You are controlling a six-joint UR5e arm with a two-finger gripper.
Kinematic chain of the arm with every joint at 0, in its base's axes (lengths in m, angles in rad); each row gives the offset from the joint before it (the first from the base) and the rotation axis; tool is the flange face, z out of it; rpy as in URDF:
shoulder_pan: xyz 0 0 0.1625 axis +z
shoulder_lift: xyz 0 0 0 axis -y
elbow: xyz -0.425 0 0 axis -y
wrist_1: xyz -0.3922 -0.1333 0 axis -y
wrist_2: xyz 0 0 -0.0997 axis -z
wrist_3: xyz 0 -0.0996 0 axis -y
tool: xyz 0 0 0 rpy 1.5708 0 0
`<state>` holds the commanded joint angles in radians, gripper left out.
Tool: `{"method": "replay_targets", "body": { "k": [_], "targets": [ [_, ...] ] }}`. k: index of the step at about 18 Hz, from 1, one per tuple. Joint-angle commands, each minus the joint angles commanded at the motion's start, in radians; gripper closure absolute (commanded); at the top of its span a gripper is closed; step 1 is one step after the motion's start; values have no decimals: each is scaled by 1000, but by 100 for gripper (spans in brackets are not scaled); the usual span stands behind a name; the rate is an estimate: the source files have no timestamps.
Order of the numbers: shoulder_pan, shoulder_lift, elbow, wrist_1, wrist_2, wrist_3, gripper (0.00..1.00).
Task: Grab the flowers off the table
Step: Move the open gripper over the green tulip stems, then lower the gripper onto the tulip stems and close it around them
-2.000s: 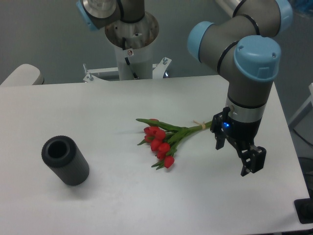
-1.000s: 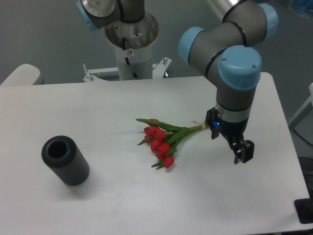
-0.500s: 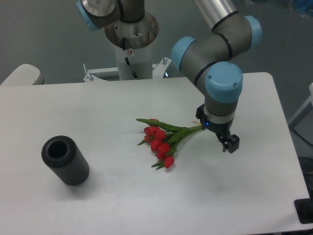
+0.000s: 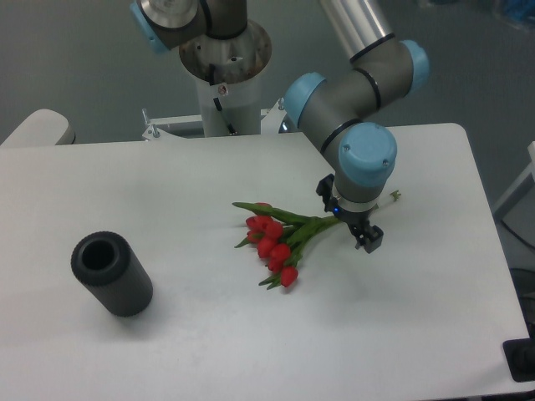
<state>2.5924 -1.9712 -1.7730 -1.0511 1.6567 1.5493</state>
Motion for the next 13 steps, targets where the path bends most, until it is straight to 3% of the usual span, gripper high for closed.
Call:
{"method": "replay_targets", "body": {
  "k": [2, 5, 13],
  "targets": [
    [-6, 2, -48, 60, 0, -2, 0],
    [-9, 9, -95, 82, -2, -3, 0],
    [-12, 8, -141, 154, -29, -8, 0]
  ]
}}
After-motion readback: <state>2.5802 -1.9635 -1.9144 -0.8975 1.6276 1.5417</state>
